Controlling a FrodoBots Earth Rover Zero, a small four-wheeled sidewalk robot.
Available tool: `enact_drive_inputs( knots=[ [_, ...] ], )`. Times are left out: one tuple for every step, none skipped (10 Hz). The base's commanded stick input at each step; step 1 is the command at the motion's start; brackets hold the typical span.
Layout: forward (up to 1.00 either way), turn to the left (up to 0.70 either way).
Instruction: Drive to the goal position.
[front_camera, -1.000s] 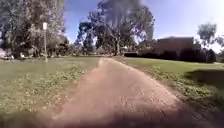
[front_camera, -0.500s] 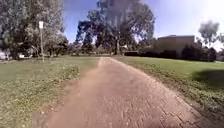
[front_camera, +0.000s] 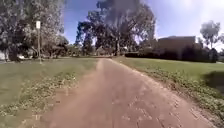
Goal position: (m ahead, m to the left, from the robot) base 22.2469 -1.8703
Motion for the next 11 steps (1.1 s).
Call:
enact_drive_inputs(
  knots=[
    [0.7, 0.11],
    [0.7, 0.2],
    [0.7, 0.19],
    [0.7, 0.19],
    [0.7, 0.01],
    [0.7, 0.01],
    [0.7, 0.0],
    [0.7, 0.0],
    [0.7, 0.0],
    [0.7, 0.0],
    [0.7, 0.0]
  ],
)
